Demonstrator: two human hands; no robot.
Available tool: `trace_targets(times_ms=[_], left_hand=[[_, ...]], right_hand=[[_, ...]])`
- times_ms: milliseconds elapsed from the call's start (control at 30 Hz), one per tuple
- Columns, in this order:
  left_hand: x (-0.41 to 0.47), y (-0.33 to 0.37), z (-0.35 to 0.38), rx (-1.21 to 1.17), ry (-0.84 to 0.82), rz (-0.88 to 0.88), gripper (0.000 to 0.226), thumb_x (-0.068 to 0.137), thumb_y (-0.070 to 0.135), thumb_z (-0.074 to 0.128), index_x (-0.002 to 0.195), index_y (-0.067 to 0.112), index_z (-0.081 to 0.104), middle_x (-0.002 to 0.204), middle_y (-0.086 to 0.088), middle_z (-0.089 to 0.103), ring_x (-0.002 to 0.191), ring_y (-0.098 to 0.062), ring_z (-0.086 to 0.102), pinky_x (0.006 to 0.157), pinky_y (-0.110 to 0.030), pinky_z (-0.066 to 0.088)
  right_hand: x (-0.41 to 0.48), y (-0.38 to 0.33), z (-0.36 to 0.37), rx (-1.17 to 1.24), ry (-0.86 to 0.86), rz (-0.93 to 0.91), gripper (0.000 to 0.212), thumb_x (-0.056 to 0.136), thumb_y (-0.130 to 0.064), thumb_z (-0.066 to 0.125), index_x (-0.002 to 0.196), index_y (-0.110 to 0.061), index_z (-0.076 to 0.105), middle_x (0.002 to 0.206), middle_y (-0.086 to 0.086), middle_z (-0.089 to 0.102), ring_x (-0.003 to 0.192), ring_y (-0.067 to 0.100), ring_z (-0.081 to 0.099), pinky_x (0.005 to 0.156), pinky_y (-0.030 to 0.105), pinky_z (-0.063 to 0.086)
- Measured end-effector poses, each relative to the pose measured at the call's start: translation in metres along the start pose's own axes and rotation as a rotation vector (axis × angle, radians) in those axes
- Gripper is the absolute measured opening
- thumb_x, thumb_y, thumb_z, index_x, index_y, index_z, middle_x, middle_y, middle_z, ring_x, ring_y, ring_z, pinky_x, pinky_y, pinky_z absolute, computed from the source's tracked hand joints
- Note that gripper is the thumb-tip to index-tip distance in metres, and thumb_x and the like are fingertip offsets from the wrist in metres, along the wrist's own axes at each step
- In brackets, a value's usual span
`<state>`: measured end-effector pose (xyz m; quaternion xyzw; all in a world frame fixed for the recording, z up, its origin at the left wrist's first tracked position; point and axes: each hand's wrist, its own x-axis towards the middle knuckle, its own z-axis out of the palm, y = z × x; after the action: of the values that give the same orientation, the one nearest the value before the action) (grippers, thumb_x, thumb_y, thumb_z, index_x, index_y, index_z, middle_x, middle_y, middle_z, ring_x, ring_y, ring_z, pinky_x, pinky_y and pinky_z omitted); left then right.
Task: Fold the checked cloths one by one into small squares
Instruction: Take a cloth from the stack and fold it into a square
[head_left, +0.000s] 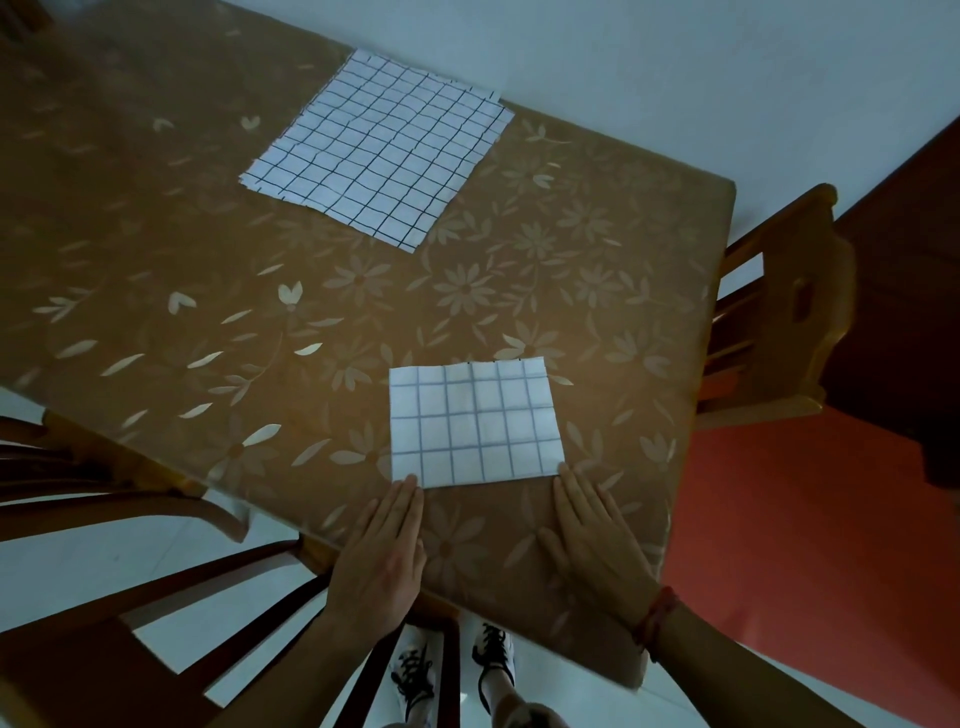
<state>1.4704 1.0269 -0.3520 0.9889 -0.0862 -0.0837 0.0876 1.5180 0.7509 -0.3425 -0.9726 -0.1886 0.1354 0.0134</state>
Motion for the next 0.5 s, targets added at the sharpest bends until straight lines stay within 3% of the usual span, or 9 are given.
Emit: trace_targets(times_ms=[133, 267, 400, 500], left_hand=[[0.001, -0.001, 0.000, -0.023, 0.008, -0.004, 0.056, 0.094, 0.027, 0.028, 0.142, 0.000, 0.041, 0.149, -0.013, 0.040, 0.138, -0.023, 0.037, 0.113, -0.035, 0.018], [0.001, 0.001, -0.002, -0.046, 0.023, -0.006, 0.056, 0.093, 0.027, 0.031, 0.139, 0.000, 0.045, 0.147, -0.013, 0.044, 0.136, -0.023, 0.041, 0.109, -0.037, 0.026], [0.002, 0.001, -0.002, -0.054, 0.020, -0.015, 0.055, 0.092, 0.027, 0.032, 0.139, 0.001, 0.046, 0.147, -0.011, 0.044, 0.136, -0.022, 0.040, 0.109, -0.037, 0.027], [0.003, 0.000, -0.001, -0.059, 0.010, -0.019, 0.056, 0.092, 0.028, 0.031, 0.140, 0.002, 0.045, 0.148, -0.010, 0.042, 0.137, -0.021, 0.039, 0.109, -0.037, 0.026]], right_hand=[[0.015, -0.005, -0.019, 0.149, 0.052, 0.074, 0.062, 0.093, -0.045, 0.035, 0.139, -0.005, 0.048, 0.140, 0.013, 0.051, 0.127, 0.029, 0.050, 0.102, 0.044, 0.045], [0.046, -0.008, -0.040, 0.470, 0.146, 0.232, 0.050, 0.092, -0.031, 0.054, 0.135, -0.006, 0.050, 0.134, 0.013, 0.053, 0.127, 0.033, 0.046, 0.107, 0.046, 0.040], [0.079, -0.006, -0.057, 0.715, 0.140, 0.454, 0.026, 0.091, -0.030, 0.055, 0.109, -0.013, 0.058, 0.095, 0.003, 0.063, 0.093, 0.026, 0.061, 0.078, 0.038, 0.050], [0.093, -0.004, -0.069, 0.789, 0.106, 0.571, 0.023, 0.092, -0.028, 0.055, 0.104, -0.009, 0.058, 0.082, 0.000, 0.058, 0.086, 0.025, 0.060, 0.070, 0.029, 0.042]])
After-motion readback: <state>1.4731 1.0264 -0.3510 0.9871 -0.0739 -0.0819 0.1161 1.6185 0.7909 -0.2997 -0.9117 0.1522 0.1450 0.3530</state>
